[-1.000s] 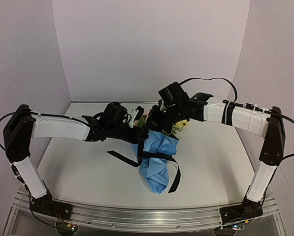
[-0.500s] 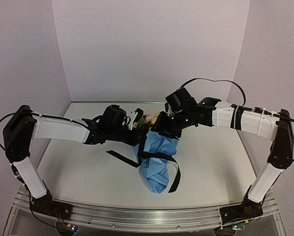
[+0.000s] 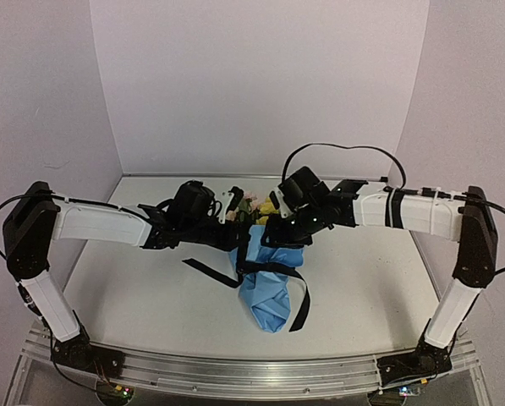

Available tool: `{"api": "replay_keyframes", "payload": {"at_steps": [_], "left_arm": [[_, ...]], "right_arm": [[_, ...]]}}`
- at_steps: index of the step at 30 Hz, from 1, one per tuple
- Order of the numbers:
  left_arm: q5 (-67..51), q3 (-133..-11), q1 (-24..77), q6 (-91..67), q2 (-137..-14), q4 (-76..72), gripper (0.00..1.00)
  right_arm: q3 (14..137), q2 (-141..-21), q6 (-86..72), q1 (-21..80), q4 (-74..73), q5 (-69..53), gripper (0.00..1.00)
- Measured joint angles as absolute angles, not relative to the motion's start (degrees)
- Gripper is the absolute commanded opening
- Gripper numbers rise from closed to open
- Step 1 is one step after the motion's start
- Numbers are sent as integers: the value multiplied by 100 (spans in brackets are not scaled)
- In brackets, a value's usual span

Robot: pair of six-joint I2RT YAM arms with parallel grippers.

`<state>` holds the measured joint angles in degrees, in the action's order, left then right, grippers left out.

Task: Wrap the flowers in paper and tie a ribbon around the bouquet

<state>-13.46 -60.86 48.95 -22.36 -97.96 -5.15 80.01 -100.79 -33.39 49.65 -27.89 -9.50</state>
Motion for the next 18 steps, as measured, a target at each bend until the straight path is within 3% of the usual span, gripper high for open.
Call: {"api": "replay_keyframes", "payload": {"at_steps": [4,18], "left_arm": [[-1393,-6086,4840,-2260,-9778,-515,0],[-1544,-6086,4720,-2392,-9778,-513,0]], "right_arm": [[8014,-10425,-3017,5037,-2828,-889,43],[8009,-10602,-2504,5251,-2957,-693,41]]}}
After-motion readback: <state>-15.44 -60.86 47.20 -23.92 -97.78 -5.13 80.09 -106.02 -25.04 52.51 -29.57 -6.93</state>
